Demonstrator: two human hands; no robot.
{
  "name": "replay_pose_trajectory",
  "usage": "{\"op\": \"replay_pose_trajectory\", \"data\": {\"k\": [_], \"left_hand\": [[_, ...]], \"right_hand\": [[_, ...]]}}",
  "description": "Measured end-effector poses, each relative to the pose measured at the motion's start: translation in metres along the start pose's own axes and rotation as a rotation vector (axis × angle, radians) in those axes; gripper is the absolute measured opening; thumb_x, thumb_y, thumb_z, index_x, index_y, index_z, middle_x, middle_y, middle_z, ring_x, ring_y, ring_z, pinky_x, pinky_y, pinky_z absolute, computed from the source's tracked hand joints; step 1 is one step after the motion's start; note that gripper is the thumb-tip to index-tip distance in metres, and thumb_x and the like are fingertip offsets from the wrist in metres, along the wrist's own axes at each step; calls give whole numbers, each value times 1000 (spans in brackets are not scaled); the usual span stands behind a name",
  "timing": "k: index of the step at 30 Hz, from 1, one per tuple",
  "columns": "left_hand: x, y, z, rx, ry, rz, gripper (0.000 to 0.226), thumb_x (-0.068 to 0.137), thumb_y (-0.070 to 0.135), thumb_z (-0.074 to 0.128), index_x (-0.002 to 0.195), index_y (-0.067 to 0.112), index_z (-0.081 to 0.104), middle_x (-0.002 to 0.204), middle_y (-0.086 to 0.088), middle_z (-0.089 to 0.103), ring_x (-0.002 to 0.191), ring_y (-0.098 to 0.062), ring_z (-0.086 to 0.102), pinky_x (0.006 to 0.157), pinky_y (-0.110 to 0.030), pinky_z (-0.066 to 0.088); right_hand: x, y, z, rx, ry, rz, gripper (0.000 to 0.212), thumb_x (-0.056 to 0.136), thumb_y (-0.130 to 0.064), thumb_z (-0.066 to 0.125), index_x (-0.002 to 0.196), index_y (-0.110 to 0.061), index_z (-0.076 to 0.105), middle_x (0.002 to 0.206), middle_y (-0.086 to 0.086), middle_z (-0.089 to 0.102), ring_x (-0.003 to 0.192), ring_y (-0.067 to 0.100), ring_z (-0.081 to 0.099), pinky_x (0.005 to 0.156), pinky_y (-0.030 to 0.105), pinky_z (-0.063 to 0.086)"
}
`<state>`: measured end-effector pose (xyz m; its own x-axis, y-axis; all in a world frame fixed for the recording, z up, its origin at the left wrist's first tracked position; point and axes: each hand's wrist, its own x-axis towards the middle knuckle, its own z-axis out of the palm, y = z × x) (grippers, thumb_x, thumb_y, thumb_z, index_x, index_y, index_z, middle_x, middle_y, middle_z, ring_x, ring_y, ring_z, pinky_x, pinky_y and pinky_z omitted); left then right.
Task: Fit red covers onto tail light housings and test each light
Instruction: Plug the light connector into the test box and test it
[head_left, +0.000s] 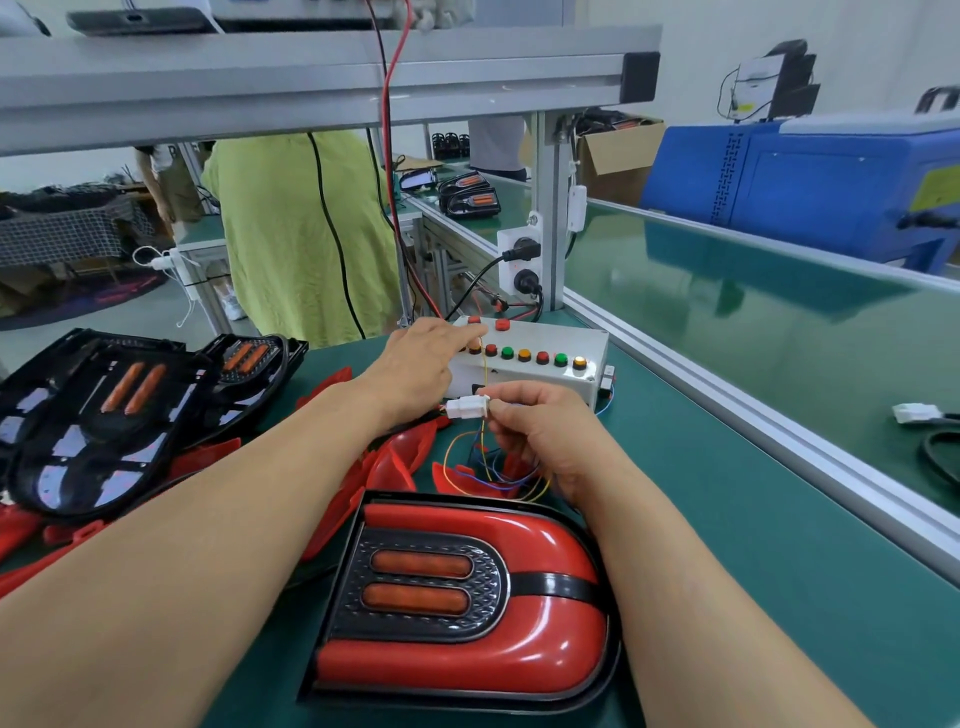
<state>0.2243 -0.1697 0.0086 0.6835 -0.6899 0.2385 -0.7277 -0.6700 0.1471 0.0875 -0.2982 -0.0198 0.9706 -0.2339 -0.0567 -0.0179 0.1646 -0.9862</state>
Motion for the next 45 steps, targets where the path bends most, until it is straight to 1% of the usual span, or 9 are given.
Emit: {"op": "replay_pose_trajectory", "data": {"k": [10, 13, 16, 23, 30, 34, 37, 40, 45], "left_hand": [[2, 10, -7, 5, 1, 10, 73, 89, -8, 35, 151, 29, 33, 142, 1, 52, 134, -23, 34, 111, -46, 29], [4, 20, -9, -39, 46, 94, 74, 86, -13, 36, 146, 28, 44, 150, 2, 45, 137, -22, 31, 113, -46, 27], [7, 34, -10, -8, -77, 200, 76, 85, -14, 41, 144, 33, 47, 158, 3, 29, 144, -23, 24, 116, -43, 23], [18, 44, -14, 110, -304, 187, 91, 88, -10, 46, 149, 52, 21, 165, 11, 0, 151, -21, 6, 120, -47, 18], [29, 52, -11, 246, -361, 210, 90, 92, 0, 52, 151, 53, 10, 165, 9, -6, 152, -21, 3, 121, -47, 15], [29, 55, -12, 309, -366, 225, 90, 91, -3, 49, 151, 53, 11, 165, 7, -3, 152, -22, 4, 119, -53, 18], [29, 53, -11, 311, -376, 224, 79, 98, 9, 48, 150, 54, 10, 165, 7, -2, 152, -23, 6, 119, -53, 18], [26, 51, -12, 239, -355, 225, 61, 97, 43, 39, 151, 51, 12, 166, 5, 1, 151, -22, 7, 120, -51, 16], [11, 28, -25, -30, -134, -37, 100, 78, -20, 36, 155, 39, 13, 164, 8, 9, 150, -16, 14, 120, -42, 21]], "right_hand": [[2, 1, -1, 33, -10, 1, 22, 94, 1, 59, 87, -14, 72, 68, 3, 65, 64, 12, 56, 67, 25, 51], [2, 3, 0, 26, -11, -3, 22, 94, 1, 59, 87, -14, 72, 70, 2, 66, 65, 11, 57, 68, 24, 51], [2, 3, 1, 50, -4, -8, 22, 94, 5, 57, 86, -12, 70, 68, 3, 65, 64, 10, 57, 66, 22, 51], [-1, 3, 0, -6, -10, -16, 19, 92, 7, 54, 90, -4, 69, 65, 4, 61, 64, 16, 49, 67, 26, 43], [0, 4, -1, -59, 15, -1, 19, 92, 4, 57, 84, -6, 70, 62, 1, 63, 60, 11, 53, 62, 20, 46], [2, 5, 1, -138, 27, -25, 29, 91, 1, 58, 66, -8, 69, 70, 14, 58, 68, 23, 46, 74, 34, 37], [2, 5, 1, -140, 35, -7, 37, 91, 0, 59, 61, -16, 73, 71, 13, 60, 73, 24, 48, 79, 36, 37], [0, 5, 1, -97, 9, -17, 31, 91, 3, 57, 70, -14, 73, 65, 6, 62, 67, 21, 50, 73, 32, 41], [-2, 2, 3, -19, -1, -12, 25, 93, 5, 55, 84, -12, 70, 62, -2, 64, 63, 14, 52, 62, 21, 47]]}}
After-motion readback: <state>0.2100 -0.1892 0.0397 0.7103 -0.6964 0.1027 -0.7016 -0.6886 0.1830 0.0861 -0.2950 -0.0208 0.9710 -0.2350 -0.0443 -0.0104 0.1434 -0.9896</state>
